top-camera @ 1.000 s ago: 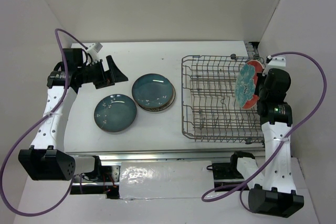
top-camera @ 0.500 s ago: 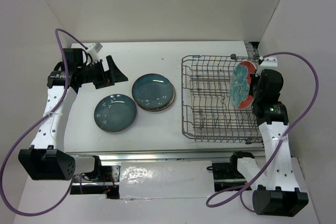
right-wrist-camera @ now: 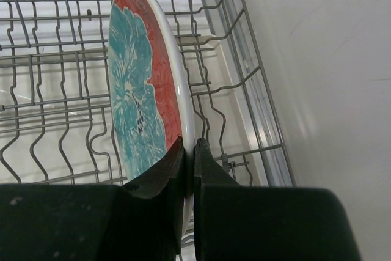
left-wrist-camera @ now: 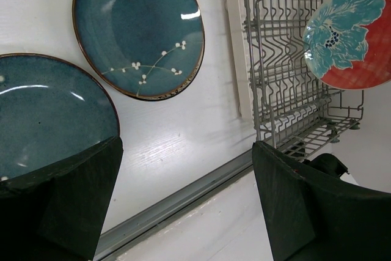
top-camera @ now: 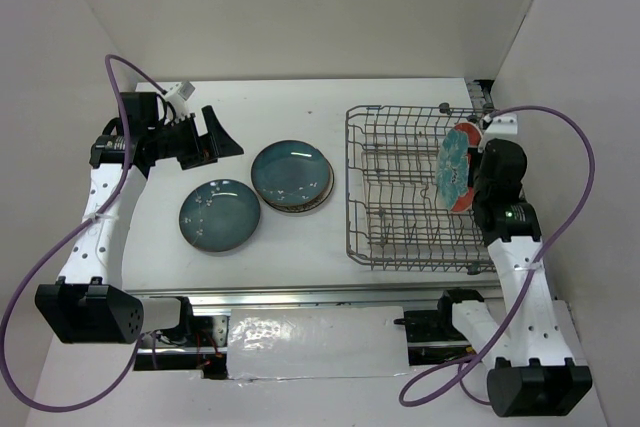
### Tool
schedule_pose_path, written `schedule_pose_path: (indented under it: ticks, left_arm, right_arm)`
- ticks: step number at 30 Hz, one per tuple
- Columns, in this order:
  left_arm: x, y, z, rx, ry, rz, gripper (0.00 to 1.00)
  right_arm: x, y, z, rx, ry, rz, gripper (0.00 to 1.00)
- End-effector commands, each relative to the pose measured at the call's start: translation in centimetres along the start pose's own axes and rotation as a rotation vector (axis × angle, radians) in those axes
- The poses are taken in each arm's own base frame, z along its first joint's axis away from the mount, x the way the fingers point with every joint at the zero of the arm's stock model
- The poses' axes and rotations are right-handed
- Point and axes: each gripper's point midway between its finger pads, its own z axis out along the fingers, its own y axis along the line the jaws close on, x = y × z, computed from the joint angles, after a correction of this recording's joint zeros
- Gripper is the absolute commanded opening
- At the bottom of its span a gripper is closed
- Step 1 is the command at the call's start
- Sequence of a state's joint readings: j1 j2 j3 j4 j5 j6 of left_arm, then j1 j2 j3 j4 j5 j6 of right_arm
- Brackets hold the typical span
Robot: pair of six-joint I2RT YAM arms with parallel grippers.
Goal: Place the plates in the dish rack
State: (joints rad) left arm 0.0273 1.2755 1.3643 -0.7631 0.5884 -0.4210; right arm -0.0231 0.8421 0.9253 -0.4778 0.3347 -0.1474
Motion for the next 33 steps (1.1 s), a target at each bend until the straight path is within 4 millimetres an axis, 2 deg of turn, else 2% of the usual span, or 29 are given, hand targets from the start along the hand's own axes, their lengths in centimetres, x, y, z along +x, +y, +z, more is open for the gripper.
schedule_pose_path:
  ticks: [1,2,13,17,21,24,33]
  left_arm:
    - [-1.0,-0.9,-0.6,0.015,-0.03,0.044,0.99]
    - [-1.0,-1.0,-0.6,0.016,-0.03,0.044,0.99]
    - [-1.1,-1.6,-1.2,0.028,-0.043,0.051,0.99]
    - [-1.1,-1.6,-1.4,0.025,-0.048,0.056,0.99]
    - [-1.2,-1.8,-1.7,0.024,-0.055,0.065,0.99]
    - [-1.2,-1.8,-1.9,0.022,-0.058,0.068,0.99]
    - [-1.2,-1.8,-2.1,0.013,-0.066,0.074,0.99]
  right_arm:
    - [-6.1,-1.6,-1.6,0.064,-0.253,0.103,0.0]
    - [-5.9,-0.8,-1.9,0.041,-0.258,0.098,0.0]
    - [-3.3,0.5,-2.2,0.05,-0.222,0.132,0.0]
    - [-3.4,0.2,-2.3,0.116,-0.233,0.205,0.0]
    - [-3.0,0.4,-2.4,0.158,-0.254,0.199,0.0]
    - [-2.0,0.8,-2.1,0.194,-0.24,0.174,0.0]
    - [-1.6,1.5,-2.7,0.172,-0.271,0.139,0.0]
